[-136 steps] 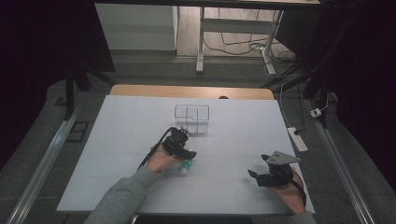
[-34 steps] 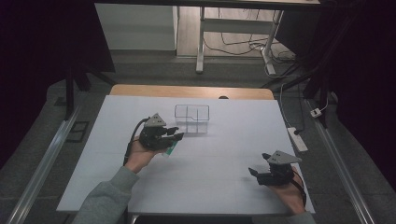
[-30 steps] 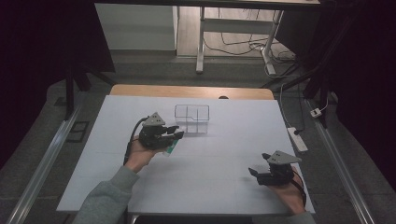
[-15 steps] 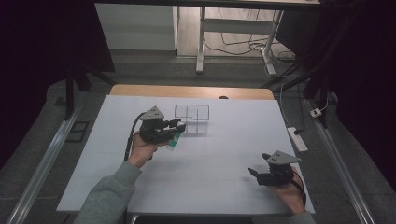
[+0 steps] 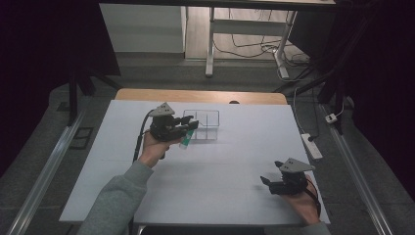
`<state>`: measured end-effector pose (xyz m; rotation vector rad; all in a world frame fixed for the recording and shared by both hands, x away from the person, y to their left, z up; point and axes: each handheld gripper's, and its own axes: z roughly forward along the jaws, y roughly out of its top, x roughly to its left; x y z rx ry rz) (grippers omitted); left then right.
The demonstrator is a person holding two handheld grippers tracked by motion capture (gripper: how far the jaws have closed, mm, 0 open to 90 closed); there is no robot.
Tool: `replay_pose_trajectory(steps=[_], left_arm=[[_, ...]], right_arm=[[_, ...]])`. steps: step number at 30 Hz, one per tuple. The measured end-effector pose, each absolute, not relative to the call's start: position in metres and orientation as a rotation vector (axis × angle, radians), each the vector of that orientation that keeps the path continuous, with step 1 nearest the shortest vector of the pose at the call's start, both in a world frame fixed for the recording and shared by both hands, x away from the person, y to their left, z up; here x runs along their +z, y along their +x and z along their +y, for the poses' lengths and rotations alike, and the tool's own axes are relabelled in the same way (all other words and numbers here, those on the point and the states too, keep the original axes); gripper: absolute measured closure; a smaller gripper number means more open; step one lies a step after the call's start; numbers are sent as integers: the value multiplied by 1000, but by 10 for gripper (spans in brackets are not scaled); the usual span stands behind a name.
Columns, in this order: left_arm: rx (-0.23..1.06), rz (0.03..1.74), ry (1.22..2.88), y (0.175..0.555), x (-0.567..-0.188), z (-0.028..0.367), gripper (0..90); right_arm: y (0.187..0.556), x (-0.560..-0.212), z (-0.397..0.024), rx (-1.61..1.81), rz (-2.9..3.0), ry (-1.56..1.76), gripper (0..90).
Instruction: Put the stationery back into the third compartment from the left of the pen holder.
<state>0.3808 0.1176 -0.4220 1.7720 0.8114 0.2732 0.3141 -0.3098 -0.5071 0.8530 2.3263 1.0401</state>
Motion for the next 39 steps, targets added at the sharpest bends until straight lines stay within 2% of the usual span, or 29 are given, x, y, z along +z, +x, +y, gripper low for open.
replay_pose_trajectory(steps=[31,39], left_arm=[[279,793,1765,421,-407,90,644],[315,790,1775,431,-402,80,644]], right_arm=[[314,-508,-311,1047,2331,847,194],[313,-507,-310,1041,2328,842,194]])
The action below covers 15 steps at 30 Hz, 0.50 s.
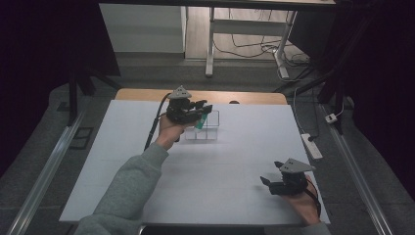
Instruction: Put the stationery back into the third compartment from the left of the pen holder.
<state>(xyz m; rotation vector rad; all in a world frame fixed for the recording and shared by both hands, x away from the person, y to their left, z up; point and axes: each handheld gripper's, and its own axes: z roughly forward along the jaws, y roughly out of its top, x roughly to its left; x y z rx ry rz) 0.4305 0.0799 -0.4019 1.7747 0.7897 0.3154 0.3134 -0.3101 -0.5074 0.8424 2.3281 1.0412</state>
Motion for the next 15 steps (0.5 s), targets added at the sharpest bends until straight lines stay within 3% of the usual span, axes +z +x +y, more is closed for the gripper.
replay_pose_trajectory(steps=[15], left_arm=[[344,795,1776,460,-408,61,643]], right_arm=[[313,-508,-312,1051,2329,847,194]])
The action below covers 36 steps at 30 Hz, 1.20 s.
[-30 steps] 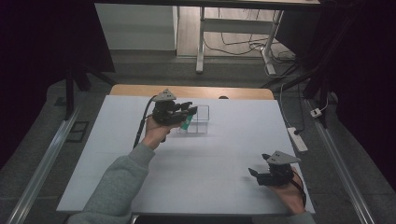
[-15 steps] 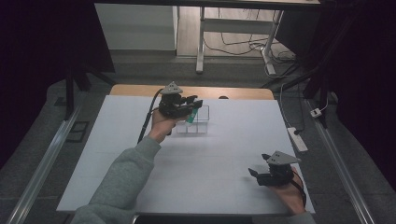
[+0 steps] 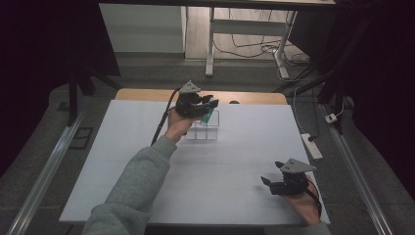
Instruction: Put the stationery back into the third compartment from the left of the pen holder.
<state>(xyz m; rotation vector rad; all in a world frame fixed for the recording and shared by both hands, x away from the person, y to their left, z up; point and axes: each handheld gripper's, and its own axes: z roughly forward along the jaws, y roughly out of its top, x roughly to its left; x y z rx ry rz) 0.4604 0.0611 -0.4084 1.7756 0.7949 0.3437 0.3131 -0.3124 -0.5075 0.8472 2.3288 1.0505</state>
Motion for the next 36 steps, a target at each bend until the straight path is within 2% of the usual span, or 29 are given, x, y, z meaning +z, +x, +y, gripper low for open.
replay_pose_trajectory(steps=[14,24,27,30,36], left_arm=[[342,805,1769,488,-424,41,642],[327,836,1778,499,-436,42,633],[334,827,1793,496,-435,45,528],[331,821,1799,491,-432,49,470],[320,813,1831,480,-430,60,439]], right_arm=[[313,-509,-311,1035,2341,835,194],[313,-510,-312,1019,2345,831,194],[314,-511,-312,1023,2347,831,194],[313,-511,-311,1023,2350,831,194],[313,-510,-310,1021,2346,829,194]])
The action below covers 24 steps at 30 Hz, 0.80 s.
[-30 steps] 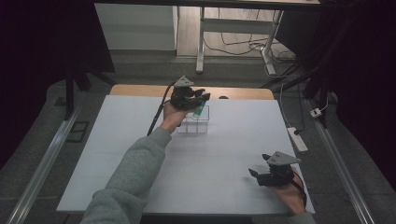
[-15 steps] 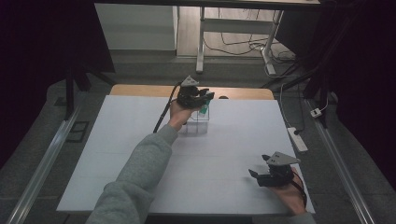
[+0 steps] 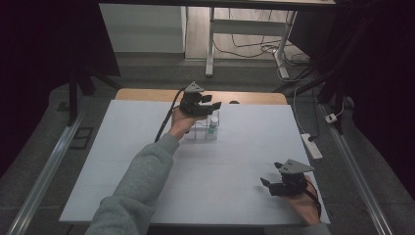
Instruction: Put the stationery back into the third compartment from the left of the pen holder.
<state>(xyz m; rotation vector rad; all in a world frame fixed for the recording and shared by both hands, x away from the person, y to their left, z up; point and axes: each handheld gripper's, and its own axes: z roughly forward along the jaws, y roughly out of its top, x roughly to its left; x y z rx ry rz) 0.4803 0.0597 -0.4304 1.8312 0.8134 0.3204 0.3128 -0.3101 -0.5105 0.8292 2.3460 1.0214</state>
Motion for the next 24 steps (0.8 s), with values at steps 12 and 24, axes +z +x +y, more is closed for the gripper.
replay_pose_trajectory(steps=[12,24], left_arm=[[340,805,1884,450,-435,85,448],[364,776,1935,400,-447,116,445]], right_arm=[[312,-510,-309,1016,2351,825,194],[313,-511,-310,1027,2352,838,194]])
